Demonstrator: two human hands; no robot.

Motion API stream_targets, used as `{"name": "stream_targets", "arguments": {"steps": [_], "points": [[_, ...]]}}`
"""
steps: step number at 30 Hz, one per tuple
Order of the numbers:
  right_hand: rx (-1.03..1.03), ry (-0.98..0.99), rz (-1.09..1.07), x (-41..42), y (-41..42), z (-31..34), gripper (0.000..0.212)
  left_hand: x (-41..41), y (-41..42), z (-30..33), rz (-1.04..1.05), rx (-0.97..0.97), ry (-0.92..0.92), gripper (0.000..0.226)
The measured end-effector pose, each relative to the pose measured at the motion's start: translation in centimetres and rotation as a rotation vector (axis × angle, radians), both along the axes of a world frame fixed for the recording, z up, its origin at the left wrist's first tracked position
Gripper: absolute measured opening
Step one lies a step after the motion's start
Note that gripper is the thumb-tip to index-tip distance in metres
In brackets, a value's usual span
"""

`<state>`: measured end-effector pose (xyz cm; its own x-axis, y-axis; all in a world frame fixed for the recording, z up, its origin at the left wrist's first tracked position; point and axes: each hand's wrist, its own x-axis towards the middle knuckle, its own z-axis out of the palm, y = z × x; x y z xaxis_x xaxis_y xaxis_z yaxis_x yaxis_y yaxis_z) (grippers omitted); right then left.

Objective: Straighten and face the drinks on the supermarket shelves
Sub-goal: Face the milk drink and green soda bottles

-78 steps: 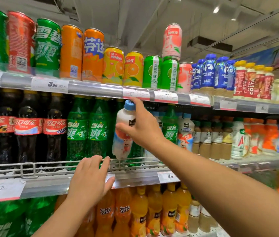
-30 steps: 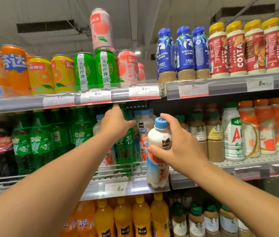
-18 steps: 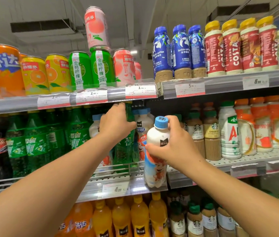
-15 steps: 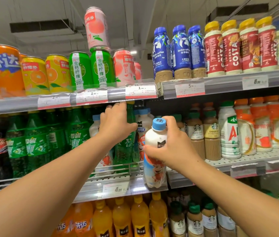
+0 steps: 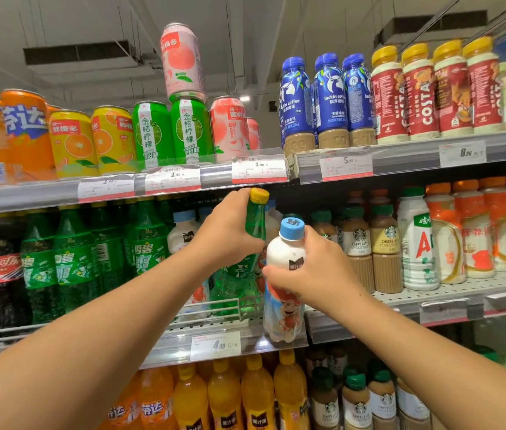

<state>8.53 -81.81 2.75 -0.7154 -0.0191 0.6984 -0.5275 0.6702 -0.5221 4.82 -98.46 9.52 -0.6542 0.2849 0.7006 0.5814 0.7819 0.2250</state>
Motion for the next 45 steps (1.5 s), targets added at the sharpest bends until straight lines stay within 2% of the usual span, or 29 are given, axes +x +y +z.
{"name": "stream_targets", "arguments": {"steps": [9,12,18,21,23,26,29,32,35,38,45], "points": [[0.040,0.019,0.018,0.2,-0.2,-0.1,0.052,1.7,-0.8,-0.8,0.013,-0.043,-0.008,0.065],[0.058,0.017,0.026,0.5,-0.4,-0.1,0.053,2.8,-1.5,-1.2,0.017,0.000,0.020,0.066],[0.064,-0.021,0.074,1.5,-0.7,-0.7,0.051,6.0,-3.1,-0.7,-0.118,0.182,0.160,0.072],[0.026,-0.040,0.082,1.9,-1.0,-0.8,0.057,8.0,-4.1,-0.1,-0.260,0.395,0.175,0.071],[0.007,-0.051,0.076,2.2,-1.2,-1.0,0.056,9.1,-5.1,-0.3,-0.266,0.533,0.164,0.070],[-0.041,-0.082,0.062,2.6,-1.6,-1.1,0.054,10.2,-7.1,-1.5,-0.189,0.707,0.068,0.052],[-0.084,-0.118,0.069,2.9,-2.2,-0.2,0.060,10.3,-10.0,-3.0,-0.077,0.798,0.018,0.031],[-0.112,-0.083,0.144,3.4,-3.3,1.8,0.053,10.3,-12.4,-4.0,-0.014,0.787,0.063,0.021],[-0.103,-0.010,0.198,3.7,-4.9,4.0,0.047,10.3,-14.5,-4.3,0.036,0.698,0.124,0.020],[-0.054,0.073,0.192,3.3,-6.9,4.9,0.044,10.2,-16.3,-4.2,0.070,0.693,0.167,0.022],[0.054,0.117,0.133,0.1,-9.5,3.5,0.057,9.3,-18.3,-4.5,0.086,0.685,0.186,0.019]]}}
